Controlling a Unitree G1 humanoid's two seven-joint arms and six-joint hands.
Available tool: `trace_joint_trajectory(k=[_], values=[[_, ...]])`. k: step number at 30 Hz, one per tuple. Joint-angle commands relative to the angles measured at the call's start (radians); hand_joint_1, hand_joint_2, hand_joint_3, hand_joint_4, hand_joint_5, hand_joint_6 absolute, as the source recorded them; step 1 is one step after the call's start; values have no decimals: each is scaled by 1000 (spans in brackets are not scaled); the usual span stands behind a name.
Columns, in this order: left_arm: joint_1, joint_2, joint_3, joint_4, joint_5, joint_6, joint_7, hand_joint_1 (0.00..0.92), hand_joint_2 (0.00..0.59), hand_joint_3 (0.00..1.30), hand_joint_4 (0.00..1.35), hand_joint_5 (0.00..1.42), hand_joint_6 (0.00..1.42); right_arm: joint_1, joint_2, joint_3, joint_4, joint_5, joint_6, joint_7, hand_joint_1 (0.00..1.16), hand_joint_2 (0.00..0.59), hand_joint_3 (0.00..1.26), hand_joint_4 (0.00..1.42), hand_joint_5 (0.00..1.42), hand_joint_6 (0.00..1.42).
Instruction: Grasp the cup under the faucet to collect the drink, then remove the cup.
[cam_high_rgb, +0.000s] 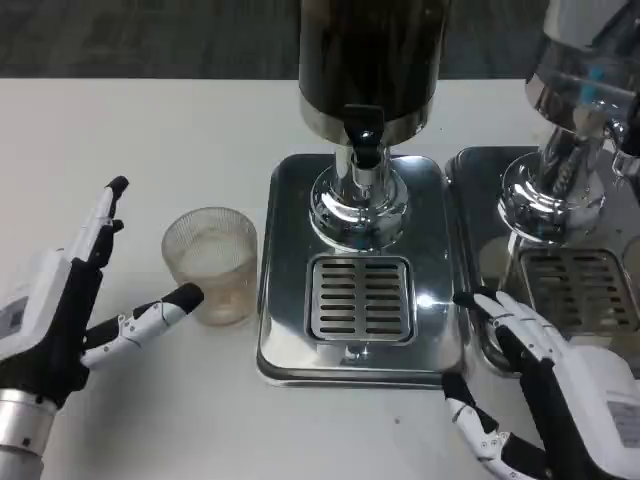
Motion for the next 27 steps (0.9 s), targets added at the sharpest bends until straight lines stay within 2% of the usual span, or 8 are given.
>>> trace_joint_trajectory(k=[1, 11, 22, 27], values=[[-57, 15, -30, 101, 3, -29, 16, 129, 54, 20, 26, 172, 182, 15, 0, -3, -20, 2, 6, 4, 443, 446, 218, 140, 156, 285], [-165, 23, -106, 235, 41, -34, 61, 173, 51, 20, 40, 194, 202, 19, -5, -1, -26, 6, -4, 9, 444, 446, 227, 148, 170, 314], [-251, 8, -171, 330, 39, -48, 65, 196, 52, 31, 49, 210, 215, 20, -5, 7, -27, 13, -12, 19, 439, 439, 249, 153, 183, 324], [-281, -1, -183, 381, 23, -64, 48, 203, 50, 31, 50, 211, 221, 21, -6, 10, -27, 14, -12, 19, 436, 438, 250, 163, 184, 336]])
